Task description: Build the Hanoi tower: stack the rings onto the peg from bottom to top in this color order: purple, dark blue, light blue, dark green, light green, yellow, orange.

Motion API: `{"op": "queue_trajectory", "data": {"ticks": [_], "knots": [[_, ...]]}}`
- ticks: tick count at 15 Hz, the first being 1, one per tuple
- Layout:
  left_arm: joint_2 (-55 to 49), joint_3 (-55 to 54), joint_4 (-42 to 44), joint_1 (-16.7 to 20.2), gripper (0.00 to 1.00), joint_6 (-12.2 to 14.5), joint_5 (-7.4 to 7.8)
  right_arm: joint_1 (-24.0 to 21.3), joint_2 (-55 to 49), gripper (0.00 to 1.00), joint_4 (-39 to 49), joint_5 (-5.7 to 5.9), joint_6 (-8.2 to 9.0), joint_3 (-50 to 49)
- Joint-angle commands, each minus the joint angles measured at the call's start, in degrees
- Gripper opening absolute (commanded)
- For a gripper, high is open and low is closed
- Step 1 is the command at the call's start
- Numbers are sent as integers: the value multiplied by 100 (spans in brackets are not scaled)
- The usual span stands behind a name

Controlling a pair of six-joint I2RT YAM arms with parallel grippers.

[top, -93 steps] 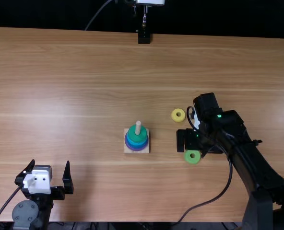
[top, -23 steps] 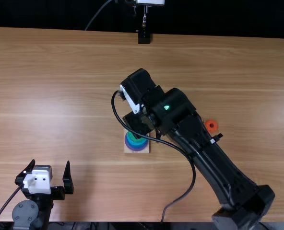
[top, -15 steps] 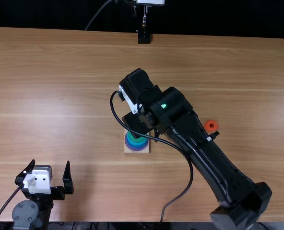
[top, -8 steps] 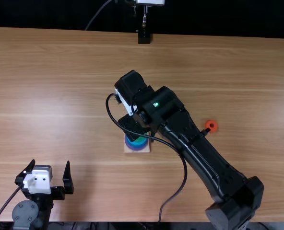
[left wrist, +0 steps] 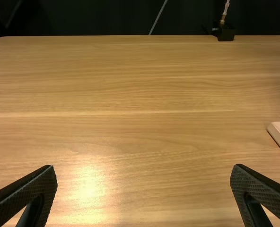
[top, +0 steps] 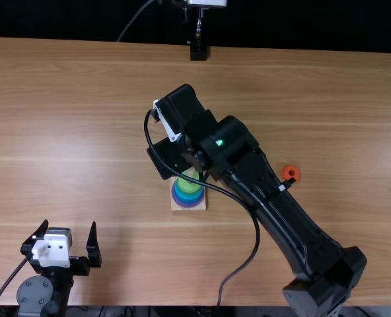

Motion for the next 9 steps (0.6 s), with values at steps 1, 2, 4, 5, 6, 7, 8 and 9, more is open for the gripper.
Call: {"op": "queue_trajectory", "data": {"ticks": [1,2,4,5,6,7,8,9], "knots": [[-67,-600,-441,-62,100,22,27,-256,57,100,-3,112,517,156],[-67,-600,-441,-62,100,22,27,-379,57,100,-56,112,591,104],[-67,-600,-441,-62,100,22,27,-748,57,100,-119,112,623,95],[-67,-600,-441,-62,100,22,27,-976,66,100,-130,112,665,86],[-67,-600,-441,-62,100,22,27,-1196,75,100,-140,112,844,60],[-67,-600,-441,-62,100,22,27,-1372,75,100,-140,122,1076,-37],[-67,-600,-441,-62,100,22,27,-1504,75,100,-130,112,1298,-160],[-67,-600,-441,-62,100,22,27,-1565,75,100,-130,112,1424,-336]]}}
